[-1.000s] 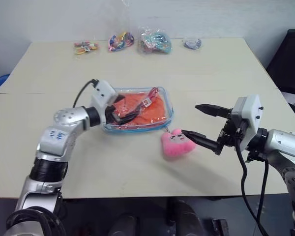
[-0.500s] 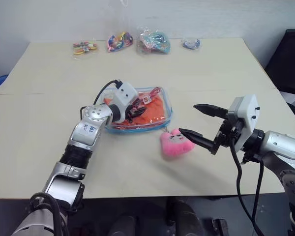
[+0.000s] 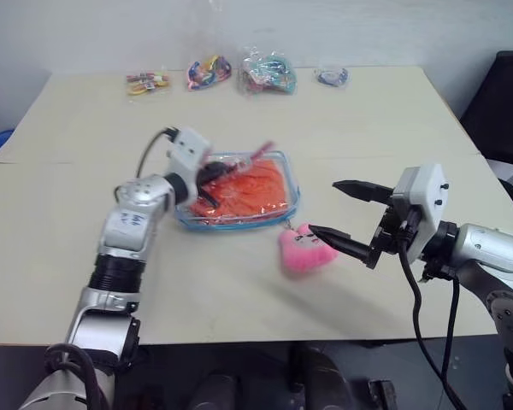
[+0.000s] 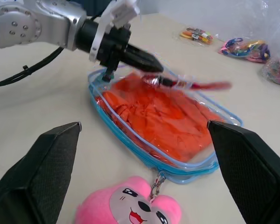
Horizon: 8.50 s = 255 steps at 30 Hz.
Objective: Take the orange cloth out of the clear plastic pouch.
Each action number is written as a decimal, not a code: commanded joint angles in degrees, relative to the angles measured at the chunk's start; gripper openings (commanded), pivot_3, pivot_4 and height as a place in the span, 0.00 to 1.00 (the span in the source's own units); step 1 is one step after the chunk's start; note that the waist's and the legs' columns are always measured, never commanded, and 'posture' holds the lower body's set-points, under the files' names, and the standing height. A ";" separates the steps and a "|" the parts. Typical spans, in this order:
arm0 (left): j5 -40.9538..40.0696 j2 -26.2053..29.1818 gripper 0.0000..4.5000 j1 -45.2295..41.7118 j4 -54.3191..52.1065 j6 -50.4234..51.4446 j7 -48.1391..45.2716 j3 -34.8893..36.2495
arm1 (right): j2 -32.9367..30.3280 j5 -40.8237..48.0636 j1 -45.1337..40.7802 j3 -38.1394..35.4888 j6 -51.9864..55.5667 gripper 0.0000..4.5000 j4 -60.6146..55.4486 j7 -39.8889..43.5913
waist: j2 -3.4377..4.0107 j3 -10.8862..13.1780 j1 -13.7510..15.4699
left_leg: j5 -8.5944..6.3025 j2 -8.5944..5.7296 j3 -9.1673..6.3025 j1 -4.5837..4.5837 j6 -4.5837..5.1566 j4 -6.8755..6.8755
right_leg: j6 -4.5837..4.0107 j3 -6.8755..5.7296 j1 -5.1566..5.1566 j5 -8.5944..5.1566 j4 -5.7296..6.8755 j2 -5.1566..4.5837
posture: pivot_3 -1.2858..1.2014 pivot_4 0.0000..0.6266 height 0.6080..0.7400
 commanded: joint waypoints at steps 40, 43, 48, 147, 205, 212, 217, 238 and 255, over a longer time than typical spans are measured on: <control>-9.92 29.29 0.81 28.65 -28.85 -9.46 -26.62 8.22 | 0.28 -6.06 -6.47 6.69 -6.42 1.00 8.34 14.81 | -0.37 -0.16 -0.65 | -0.14 0.43 -0.34 -0.02 -0.26 0.01 | -0.16 -0.15 -0.03 -0.06 -0.08 0.12 | 0.52 0.24 1.00; -3.21 31.97 0.81 26.41 -24.21 -20.70 -31.73 0.60 | -0.09 -5.84 -4.90 5.72 -5.95 1.00 6.95 13.50 | -0.36 -0.15 -1.20 | -0.16 0.39 -0.07 -0.02 -0.30 -0.02 | -0.28 -0.22 -0.03 -0.08 -0.08 0.21 | 0.52 0.24 1.00; 6.49 29.77 0.81 18.97 -12.45 -34.86 -31.87 -7.95 | -0.27 -5.35 -2.66 4.65 -5.41 1.00 4.73 11.32 | -0.34 -0.14 -1.14 | -0.17 0.45 0.11 0.00 -0.32 -0.08 | -0.37 -0.23 -0.04 -0.07 -0.09 0.30 | 0.52 0.24 1.00; 1.27 -4.70 0.90 -8.14 1.05 -23.93 -50.41 -31.60 | -7.80 -1.93 18.36 -13.32 -0.47 1.00 -7.78 7.80 | -0.42 -0.18 1.53 | -0.21 0.38 0.69 -0.01 -0.01 0.16 | -0.29 0.35 0.16 0.12 -0.05 0.45 | 0.52 0.24 1.00; 13.31 -11.97 0.69 -7.30 8.57 -40.55 -41.89 -33.00 | -9.18 -0.35 21.31 -16.33 -1.49 1.00 -6.91 9.17 | -0.42 -0.18 1.91 | -0.41 0.27 0.90 -0.07 0.41 0.54 | -0.05 0.61 0.20 0.28 -0.11 0.41 | 0.52 0.24 1.00; 11.06 -10.15 0.28 -6.61 8.84 -40.94 -44.81 -32.09 | -9.57 -0.41 21.26 -15.80 -1.77 1.00 -6.64 8.86 | -0.42 -0.19 1.92 | -0.42 0.28 0.90 -0.07 0.42 0.54 | -0.05 0.61 0.19 0.28 -0.11 0.41 | 0.52 0.24 1.00; 8.71 -8.50 0.00 -5.13 5.55 -37.92 -46.76 -30.79 | -9.80 -1.30 19.09 -13.10 -2.56 1.00 -5.37 9.36 | -0.42 -0.19 1.76 | -0.42 0.29 0.90 -0.06 0.42 0.54 | -0.05 0.62 0.19 0.28 -0.11 0.42 | 0.52 0.24 1.00; -4.38 4.75 0.00 0.90 -9.10 -22.07 -54.56 -22.33 | 2.86 -34.88 -9.66 22.98 -27.12 1.00 25.23 11.24 | -0.41 -0.19 0.20 | -0.43 0.32 0.84 -0.02 0.39 0.61 | -0.07 0.52 0.02 0.28 -0.13 0.42 | 0.52 0.24 1.00; -4.87 6.49 0.00 2.91 -13.37 -18.84 -53.39 -21.70 | 10.63 -42.53 -14.84 25.74 -37.49 0.49 35.42 12.36 | -0.40 -0.18 -0.76 | -0.45 0.37 0.76 -0.05 0.34 0.62 | -0.08 0.43 -0.03 0.27 -0.14 0.42 | 0.52 0.24 1.00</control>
